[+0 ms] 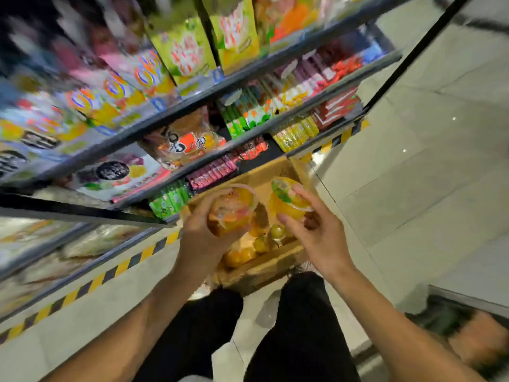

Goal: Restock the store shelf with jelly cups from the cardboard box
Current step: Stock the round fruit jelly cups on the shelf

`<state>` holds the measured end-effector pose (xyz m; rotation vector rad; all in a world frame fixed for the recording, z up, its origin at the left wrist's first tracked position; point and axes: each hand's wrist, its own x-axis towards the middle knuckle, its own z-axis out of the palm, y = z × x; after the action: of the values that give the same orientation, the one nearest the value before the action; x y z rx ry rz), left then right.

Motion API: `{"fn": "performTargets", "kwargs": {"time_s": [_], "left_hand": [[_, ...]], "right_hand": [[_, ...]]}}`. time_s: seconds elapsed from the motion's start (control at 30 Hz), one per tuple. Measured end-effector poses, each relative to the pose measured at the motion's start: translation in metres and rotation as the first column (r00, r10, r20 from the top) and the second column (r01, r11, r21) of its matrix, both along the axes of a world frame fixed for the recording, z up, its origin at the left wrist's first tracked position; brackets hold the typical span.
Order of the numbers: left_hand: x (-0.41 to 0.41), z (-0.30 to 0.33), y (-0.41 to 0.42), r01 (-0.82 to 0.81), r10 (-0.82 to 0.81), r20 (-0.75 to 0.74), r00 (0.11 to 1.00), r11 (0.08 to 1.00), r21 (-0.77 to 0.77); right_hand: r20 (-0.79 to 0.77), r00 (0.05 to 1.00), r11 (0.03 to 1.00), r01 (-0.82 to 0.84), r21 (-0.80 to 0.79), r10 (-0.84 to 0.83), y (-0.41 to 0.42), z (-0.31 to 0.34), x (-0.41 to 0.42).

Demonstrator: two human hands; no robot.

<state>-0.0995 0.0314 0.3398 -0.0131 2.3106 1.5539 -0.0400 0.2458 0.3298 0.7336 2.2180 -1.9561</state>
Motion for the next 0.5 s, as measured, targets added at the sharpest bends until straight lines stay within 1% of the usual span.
{"fn": "performTargets", "kwargs": {"time_s": [0.03, 0.1, 0.17, 0.27, 0.33, 0.4, 0.5], "left_hand": [[0.002, 0.027, -0.003, 0.000, 0.001, -0.029, 1.000, 1.000, 0.028], [0.007, 0.077, -0.011, 0.010, -0.007, -0.101, 0.995, 0.999, 0.030], [0.012, 0.122, -0.019, 0.016, -0.012, -0.176, 0.984, 1.000, 0.019], [0.021, 0.180, -0.029, -0.027, 0.032, -0.251, 0.967, 0.999, 0.022], [0.030, 0.211, -0.035, -0.070, 0.075, -0.315, 0.946, 0.997, 0.028], [0.038, 0.239, -0.040, -0.134, 0.142, -0.343, 0.929, 0.990, 0.046], [0.047, 0.275, -0.053, -0.246, 0.272, -0.387, 0.881, 0.962, 0.118]], "right_hand": [[-0.022, 1.000, 1.000, -0.003, 0.010, 0.003, -0.002, 0.028, 0.002], [-0.070, 0.997, 1.000, -0.019, 0.024, 0.020, -0.005, 0.081, 0.005], [-0.122, 0.989, 0.995, -0.070, 0.069, 0.079, -0.006, 0.127, 0.005], [-0.224, 0.959, 0.978, -0.140, 0.153, 0.172, -0.004, 0.179, 0.002], [-0.292, 0.923, 0.959, -0.195, 0.207, 0.251, -0.003, 0.209, -0.003], [-0.329, 0.885, 0.931, -0.248, 0.268, 0.330, -0.002, 0.235, -0.009], [-0.381, 0.810, 0.880, -0.316, 0.355, 0.445, -0.008, 0.276, -0.023]]}}
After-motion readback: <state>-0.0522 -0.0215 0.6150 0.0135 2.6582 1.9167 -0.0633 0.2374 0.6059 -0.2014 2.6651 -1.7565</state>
